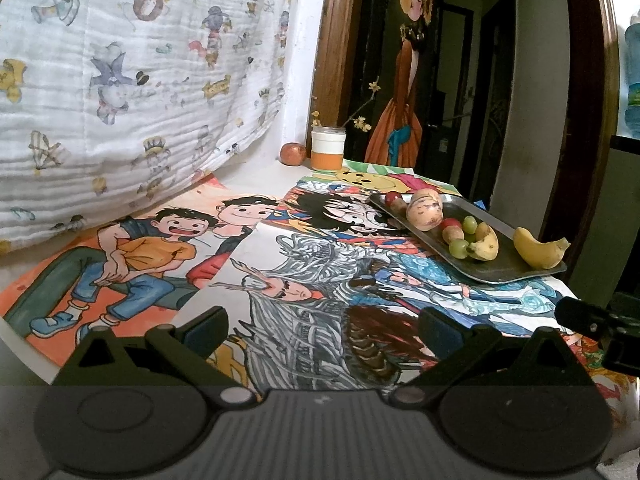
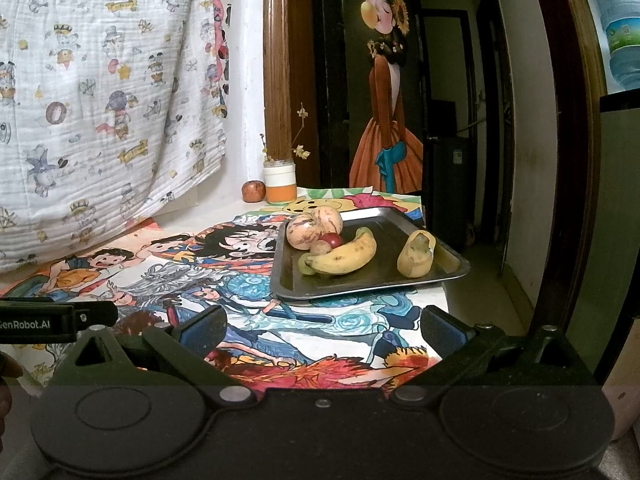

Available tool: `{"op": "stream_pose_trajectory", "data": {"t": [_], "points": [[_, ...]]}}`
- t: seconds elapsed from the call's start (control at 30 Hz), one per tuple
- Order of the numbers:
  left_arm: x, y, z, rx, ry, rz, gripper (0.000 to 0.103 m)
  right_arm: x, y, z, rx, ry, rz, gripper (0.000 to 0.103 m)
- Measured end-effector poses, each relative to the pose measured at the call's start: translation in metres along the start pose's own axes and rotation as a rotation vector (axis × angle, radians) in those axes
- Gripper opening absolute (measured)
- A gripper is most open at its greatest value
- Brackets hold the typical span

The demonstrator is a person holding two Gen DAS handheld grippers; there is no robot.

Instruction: Organize fruits

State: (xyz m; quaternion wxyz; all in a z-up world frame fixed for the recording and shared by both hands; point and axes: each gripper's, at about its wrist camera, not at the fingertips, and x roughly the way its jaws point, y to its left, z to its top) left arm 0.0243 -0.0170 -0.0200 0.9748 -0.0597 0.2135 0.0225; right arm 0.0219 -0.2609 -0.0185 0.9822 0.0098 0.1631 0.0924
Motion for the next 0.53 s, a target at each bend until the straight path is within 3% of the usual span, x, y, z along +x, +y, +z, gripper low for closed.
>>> {"op": "stream_pose_trajectory", "data": {"t": [0.1,0.53], "points": [[-0.0014,-0.0041,-0.002,0.018,0.022,0.006,0.103,0.0002,0.0004,0.0003,0.001,0.0,0.0,0.103],[-0.0088,-0.0085,0.0013,0.045,-0.013,-0.033,0.103,0.0004,0.0008,0.0006,0.0,0.001,0.0,0.103]]}}
